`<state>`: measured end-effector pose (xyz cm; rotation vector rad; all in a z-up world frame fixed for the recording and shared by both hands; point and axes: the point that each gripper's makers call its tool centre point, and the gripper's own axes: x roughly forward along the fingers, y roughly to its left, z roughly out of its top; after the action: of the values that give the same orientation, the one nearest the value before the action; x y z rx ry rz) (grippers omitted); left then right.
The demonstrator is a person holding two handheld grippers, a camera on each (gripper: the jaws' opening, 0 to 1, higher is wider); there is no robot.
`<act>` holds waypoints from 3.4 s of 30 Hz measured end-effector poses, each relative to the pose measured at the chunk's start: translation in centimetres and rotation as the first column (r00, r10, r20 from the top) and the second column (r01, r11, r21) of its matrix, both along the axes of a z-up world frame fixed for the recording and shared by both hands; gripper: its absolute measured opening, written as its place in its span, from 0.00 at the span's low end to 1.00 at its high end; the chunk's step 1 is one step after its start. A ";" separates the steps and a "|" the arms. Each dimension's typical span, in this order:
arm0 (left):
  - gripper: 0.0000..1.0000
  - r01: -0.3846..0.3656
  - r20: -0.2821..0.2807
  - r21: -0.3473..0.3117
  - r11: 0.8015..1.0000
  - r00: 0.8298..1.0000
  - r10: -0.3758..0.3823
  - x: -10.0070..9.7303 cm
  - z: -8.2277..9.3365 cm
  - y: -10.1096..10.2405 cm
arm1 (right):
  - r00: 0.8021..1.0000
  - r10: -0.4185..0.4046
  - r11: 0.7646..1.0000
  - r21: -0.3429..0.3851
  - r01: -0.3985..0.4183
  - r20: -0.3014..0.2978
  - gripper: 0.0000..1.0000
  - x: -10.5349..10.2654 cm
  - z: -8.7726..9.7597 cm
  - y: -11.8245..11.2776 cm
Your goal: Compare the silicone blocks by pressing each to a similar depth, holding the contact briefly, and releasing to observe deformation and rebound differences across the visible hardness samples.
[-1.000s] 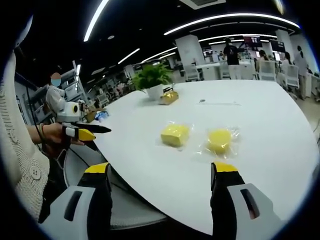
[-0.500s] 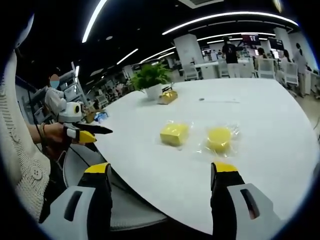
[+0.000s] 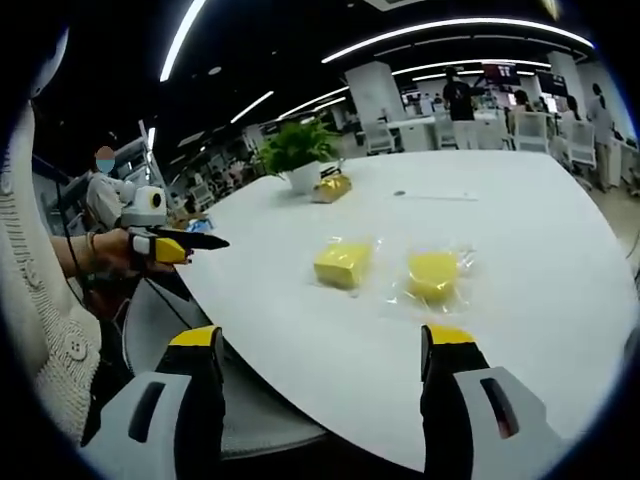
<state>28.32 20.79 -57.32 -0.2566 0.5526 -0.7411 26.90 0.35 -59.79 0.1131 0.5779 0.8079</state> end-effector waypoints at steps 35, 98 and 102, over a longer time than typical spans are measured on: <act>0.54 -0.215 -0.397 -0.157 0.964 0.907 0.138 21.2 -13.4 0.5 | 0.987 -0.091 0.996 -0.030 0.088 -0.131 0.74 3.4 -2.5 -0.4; 0.00 0.161 -0.069 -0.180 0.970 0.982 -0.176 9.6 5.4 -8.5 | 0.994 0.047 0.996 0.067 -0.054 0.103 0.69 3.6 3.8 1.3; 0.00 0.202 -0.037 -0.208 0.957 0.976 -0.214 8.4 8.0 -9.2 | 0.993 0.058 0.988 0.134 -0.072 0.100 0.68 3.9 4.2 2.2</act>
<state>36.74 11.62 -49.33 -0.4160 0.5656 -1.0000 30.78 2.59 -55.60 0.1811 0.4369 0.9117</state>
